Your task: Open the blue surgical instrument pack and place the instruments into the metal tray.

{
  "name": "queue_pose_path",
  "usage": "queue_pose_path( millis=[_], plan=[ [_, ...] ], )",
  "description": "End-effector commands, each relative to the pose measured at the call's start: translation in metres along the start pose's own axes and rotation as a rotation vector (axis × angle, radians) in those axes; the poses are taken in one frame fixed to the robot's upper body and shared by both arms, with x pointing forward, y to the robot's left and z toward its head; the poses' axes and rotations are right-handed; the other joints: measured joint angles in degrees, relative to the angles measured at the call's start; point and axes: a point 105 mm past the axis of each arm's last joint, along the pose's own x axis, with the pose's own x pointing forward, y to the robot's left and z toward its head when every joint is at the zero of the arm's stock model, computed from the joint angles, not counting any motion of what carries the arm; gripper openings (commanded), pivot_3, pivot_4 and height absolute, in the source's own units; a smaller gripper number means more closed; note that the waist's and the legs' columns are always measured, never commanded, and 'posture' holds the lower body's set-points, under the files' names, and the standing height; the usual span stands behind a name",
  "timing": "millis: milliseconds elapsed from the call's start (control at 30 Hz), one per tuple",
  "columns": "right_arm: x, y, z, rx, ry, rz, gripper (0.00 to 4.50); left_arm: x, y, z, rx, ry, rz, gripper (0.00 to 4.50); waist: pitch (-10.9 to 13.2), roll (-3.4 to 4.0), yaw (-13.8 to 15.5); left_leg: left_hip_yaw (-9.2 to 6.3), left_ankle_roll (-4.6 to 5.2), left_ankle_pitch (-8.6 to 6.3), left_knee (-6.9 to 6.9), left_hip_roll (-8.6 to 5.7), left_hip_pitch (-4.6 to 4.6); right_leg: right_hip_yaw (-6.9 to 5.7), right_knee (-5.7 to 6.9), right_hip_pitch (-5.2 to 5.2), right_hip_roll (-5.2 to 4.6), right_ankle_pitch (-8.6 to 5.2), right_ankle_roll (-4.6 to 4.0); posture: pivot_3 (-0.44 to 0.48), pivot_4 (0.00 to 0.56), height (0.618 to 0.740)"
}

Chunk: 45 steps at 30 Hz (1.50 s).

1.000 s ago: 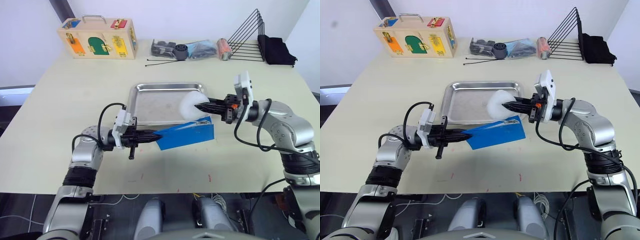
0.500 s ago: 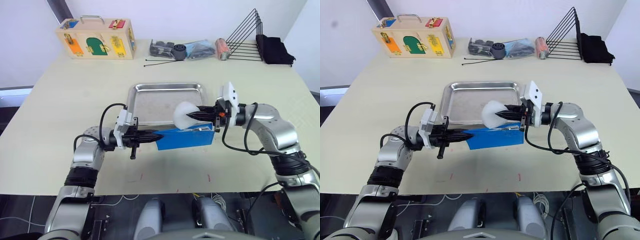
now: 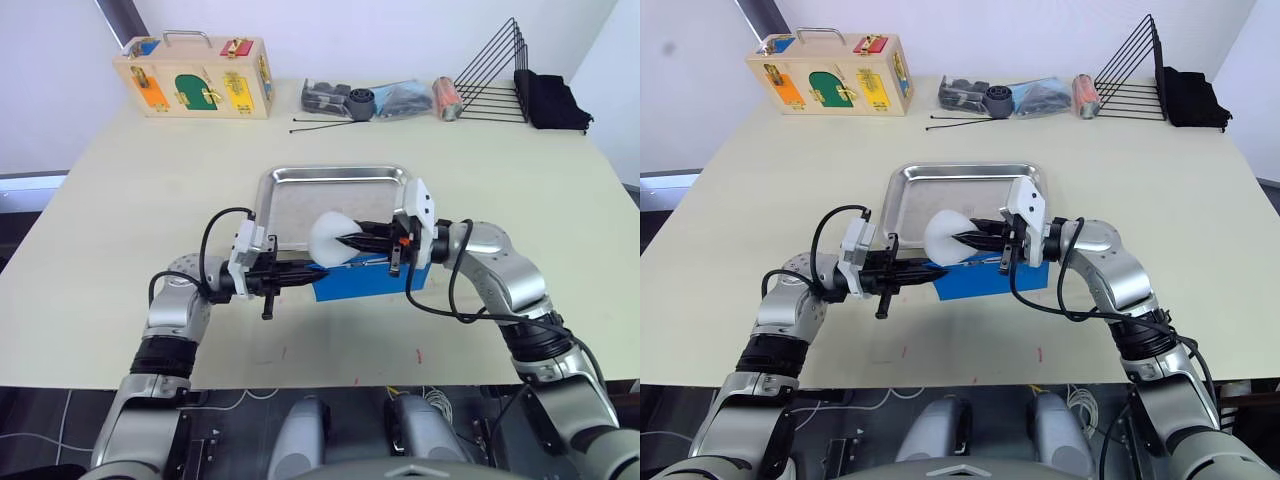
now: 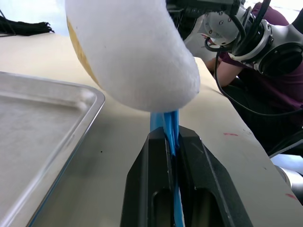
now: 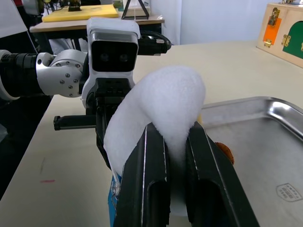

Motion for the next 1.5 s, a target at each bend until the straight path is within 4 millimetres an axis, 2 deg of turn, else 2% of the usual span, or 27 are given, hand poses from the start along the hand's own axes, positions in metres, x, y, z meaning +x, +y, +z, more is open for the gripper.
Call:
queue_pose_path(
  millis=[33,300,567,767,1000,1033,1100,1133,1200,1267,1300,1500],
  plan=[
    [0.005,0.005,0.008,-0.023,-0.051,0.022,0.05,0.0,-0.002,0.014,0.056,-0.027,-0.006,0.0,0.0,0.0,0.0,0.0,0.0,0.0,0.0,0.0,0.01,0.0,0.01,0.0,0.01,0.0,0.0,0.0,0.15,0.74],
    [0.02,0.017,0.033,-0.075,-0.183,0.078,0.05,-0.001,-0.002,0.01,0.051,-0.014,-0.002,0.0,0.0,0.0,-0.1,-0.01,0.0,0.0,0.0,0.0,0.02,0.0,0.01,0.0,0.03,0.0,0.0,0.0,0.15,0.74],
    [0.032,0.033,0.033,-0.112,-0.219,0.141,0.05,-0.001,-0.001,0.008,0.047,-0.001,-0.01,0.0,0.0,0.0,-0.1,-0.03,0.0,0.0,0.0,0.0,0.02,0.0,0.01,0.0,0.02,0.0,0.0,0.0,0.15,0.74],
    [0.02,0.031,0.024,-0.226,-0.148,0.152,0.05,-0.003,0.001,0.007,0.045,0.008,-0.006,0.0,0.0,0.0,-0.1,-0.03,0.0,0.0,0.0,0.0,0.02,0.0,0.0,0.0,0.01,0.0,0.0,0.0,0.15,0.74],
    [0.016,0.039,0.016,-0.301,-0.114,0.222,0.05,0.0,0.006,0.006,0.047,0.016,-0.013,0.0,0.0,0.0,-0.1,-0.01,0.0,0.0,0.0,-0.02,0.02,-0.01,0.01,0.0,0.03,0.0,0.0,0.0,0.15,0.74],
    [0.016,0.04,0.016,-0.305,-0.109,0.228,0.87,0.0,0.006,0.006,0.048,0.016,-0.015,0.0,0.0,0.01,-0.1,-0.01,0.0,0.0,0.0,-0.02,0.02,0.0,0.0,0.0,0.03,0.0,0.0,0.0,0.15,0.74],
    [0.015,0.041,0.016,-0.304,-0.107,0.234,1.55,0.0,0.007,0.005,0.048,0.018,-0.016,0.0,0.0,0.0,-0.1,-0.01,0.0,0.0,0.0,-0.01,0.03,-0.01,0.01,0.0,0.03,0.0,0.0,0.0,0.15,0.74],
    [0.014,0.041,0.016,-0.303,-0.108,0.232,2.13,0.0,0.007,0.005,0.048,0.019,-0.017,0.0,0.0,0.0,-0.1,-0.01,0.0,0.0,0.0,-0.01,0.03,-0.01,0.01,0.0,0.03,0.0,0.0,0.0,0.15,0.74],
    [0.011,0.039,0.017,-0.293,-0.101,0.228,3.01,0.0,0.007,0.005,0.045,0.022,-0.023,0.0,0.0,0.01,-0.1,-0.02,0.0,0.0,0.0,-0.01,0.03,-0.01,0.01,0.0,0.03,0.0,0.0,0.0,0.15,0.74],
    [0.007,0.038,0.017,-0.284,-0.095,0.22,4.16,0.001,0.007,0.003,0.042,0.024,-0.029,0.0,0.0,0.0,-0.1,-0.03,0.0,0.0,0.0,-0.01,0.02,-0.01,0.01,0.0,0.03,0.0,0.0,0.0,0.15,0.74],
    [0.005,0.037,0.017,-0.279,-0.096,0.216,4.48,0.001,0.007,0.003,0.042,0.025,-0.031,0.0,0.0,0.0,-0.1,-0.03,0.0,0.0,0.0,-0.01,0.03,0.0,0.01,0.0,0.02,0.0,0.0,0.0,0.15,0.74],
    [0.001,0.037,0.027,-0.237,-0.126,0.2,4.48,0.003,0.006,0.001,0.043,0.025,-0.036,0.0,0.0,0.0,0.0,-0.03,0.0,0.0,0.0,-0.01,0.03,0.0,0.01,0.0,0.02,0.0,0.0,0.0,0.15,0.74]
  ],
)
